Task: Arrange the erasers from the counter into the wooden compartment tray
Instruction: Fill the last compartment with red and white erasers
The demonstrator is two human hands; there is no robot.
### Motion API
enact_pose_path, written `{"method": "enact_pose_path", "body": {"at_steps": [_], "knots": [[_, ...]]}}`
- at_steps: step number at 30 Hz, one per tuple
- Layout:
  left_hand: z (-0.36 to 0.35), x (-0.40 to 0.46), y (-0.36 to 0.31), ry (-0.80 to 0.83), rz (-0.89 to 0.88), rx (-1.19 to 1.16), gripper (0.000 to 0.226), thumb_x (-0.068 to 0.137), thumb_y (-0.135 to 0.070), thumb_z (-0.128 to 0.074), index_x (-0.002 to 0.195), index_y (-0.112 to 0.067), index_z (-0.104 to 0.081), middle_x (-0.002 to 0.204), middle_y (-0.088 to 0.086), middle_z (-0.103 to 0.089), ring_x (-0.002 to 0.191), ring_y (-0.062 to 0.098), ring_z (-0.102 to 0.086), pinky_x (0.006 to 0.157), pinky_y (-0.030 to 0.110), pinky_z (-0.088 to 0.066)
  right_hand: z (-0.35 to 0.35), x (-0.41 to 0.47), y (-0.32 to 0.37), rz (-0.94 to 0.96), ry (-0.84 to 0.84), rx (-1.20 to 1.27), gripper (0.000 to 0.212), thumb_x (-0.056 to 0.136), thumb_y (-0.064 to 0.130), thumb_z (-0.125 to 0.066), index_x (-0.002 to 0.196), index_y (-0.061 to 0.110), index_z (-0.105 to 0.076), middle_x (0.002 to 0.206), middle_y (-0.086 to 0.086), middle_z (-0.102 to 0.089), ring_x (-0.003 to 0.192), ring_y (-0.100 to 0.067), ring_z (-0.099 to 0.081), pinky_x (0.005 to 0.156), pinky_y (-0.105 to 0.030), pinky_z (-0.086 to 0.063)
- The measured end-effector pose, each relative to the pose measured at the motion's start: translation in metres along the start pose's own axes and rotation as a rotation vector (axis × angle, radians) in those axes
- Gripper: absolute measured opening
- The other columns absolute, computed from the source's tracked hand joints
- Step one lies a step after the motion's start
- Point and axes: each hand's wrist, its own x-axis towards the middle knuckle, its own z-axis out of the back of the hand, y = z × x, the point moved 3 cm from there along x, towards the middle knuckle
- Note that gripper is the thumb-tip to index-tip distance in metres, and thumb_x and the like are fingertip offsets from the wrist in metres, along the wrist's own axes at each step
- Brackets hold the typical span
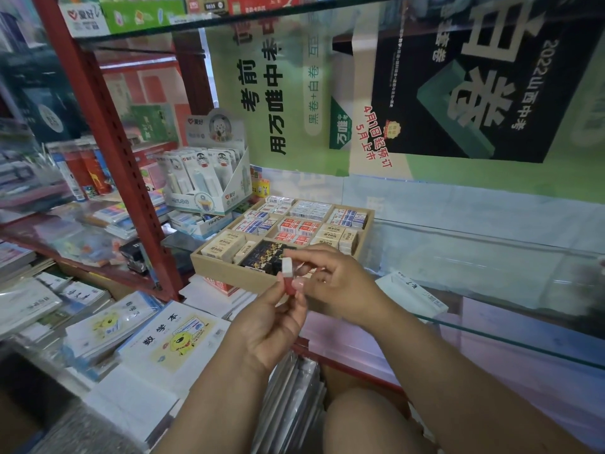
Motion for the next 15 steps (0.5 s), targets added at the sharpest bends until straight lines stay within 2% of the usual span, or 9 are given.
{"method": "enact_pose_path", "body": {"at_steps": [2, 4, 6, 8, 10, 15], "knots": [[-0.003, 0.0, 0.0, 0.01, 0.004, 0.034, 0.023, 0.096, -0.006, -0.052, 0.088, 0.007, -0.068, 0.091, 0.017, -0.066, 0.079, 0.015, -0.06, 0.059, 0.022, -0.057, 0.002, -0.001, -0.002, 0.014, -0.06, 0.013, 0.047, 0.084, -0.002, -0.065, 0.108, 0.039, -0.062, 0.095, 0.011, -0.06, 0.077, 0.0, -0.056, 0.078, -0.017, -0.048], [-0.006, 0.0, 0.003, 0.004, -0.014, 0.106, 0.019, 0.095, -0.002, -0.052, 0.088, 0.007, -0.067, 0.083, 0.018, -0.067, 0.072, 0.017, -0.065, 0.058, 0.023, -0.059, 0.009, 0.001, -0.002, 0.008, -0.151, 0.047, 0.047, 0.084, -0.004, -0.063, 0.101, 0.039, -0.064, 0.085, 0.011, -0.064, 0.077, -0.001, -0.06, 0.082, -0.023, -0.05], [-0.009, -0.001, 0.004, 0.006, -0.035, 0.091, 0.018, 0.095, 0.0, -0.052, 0.088, 0.009, -0.066, 0.081, 0.019, -0.068, 0.065, 0.018, -0.069, 0.059, 0.025, -0.059, 0.012, 0.003, 0.001, 0.004, -0.146, 0.03, 0.044, 0.083, -0.003, -0.063, 0.098, 0.038, -0.064, 0.087, 0.007, -0.067, 0.083, -0.006, -0.064, 0.087, -0.028, -0.052], [-0.011, 0.0, 0.001, 0.023, -0.042, -0.007, 0.019, 0.096, 0.0, -0.051, 0.089, 0.01, -0.065, 0.087, 0.021, -0.069, 0.072, 0.021, -0.07, 0.063, 0.027, -0.059, 0.009, 0.003, 0.007, 0.027, -0.08, -0.004, 0.04, 0.08, 0.002, -0.067, 0.099, 0.037, -0.065, 0.094, 0.007, -0.068, 0.09, -0.008, -0.065, 0.09, -0.026, -0.051], [-0.014, 0.001, 0.001, 0.031, -0.046, -0.052, 0.018, 0.096, 0.0, -0.05, 0.092, 0.012, -0.064, 0.092, 0.023, -0.069, 0.079, 0.023, -0.07, 0.065, 0.028, -0.06, 0.009, 0.004, 0.009, 0.06, -0.069, -0.018, 0.038, 0.077, 0.003, -0.074, 0.099, 0.033, -0.065, 0.094, 0.008, -0.068, 0.089, -0.007, -0.064, 0.088, -0.024, -0.053], [-0.017, 0.003, 0.004, 0.008, -0.05, 0.073, 0.017, 0.095, -0.006, -0.054, 0.092, 0.006, -0.066, 0.092, 0.019, -0.067, 0.085, 0.018, -0.065, 0.066, 0.027, -0.059, 0.015, 0.01, 0.002, 0.034, -0.159, -0.008, 0.036, 0.071, 0.007, -0.081, 0.093, 0.03, -0.065, 0.086, 0.008, -0.067, 0.079, -0.004, -0.063, 0.078, -0.022, -0.054]]}}
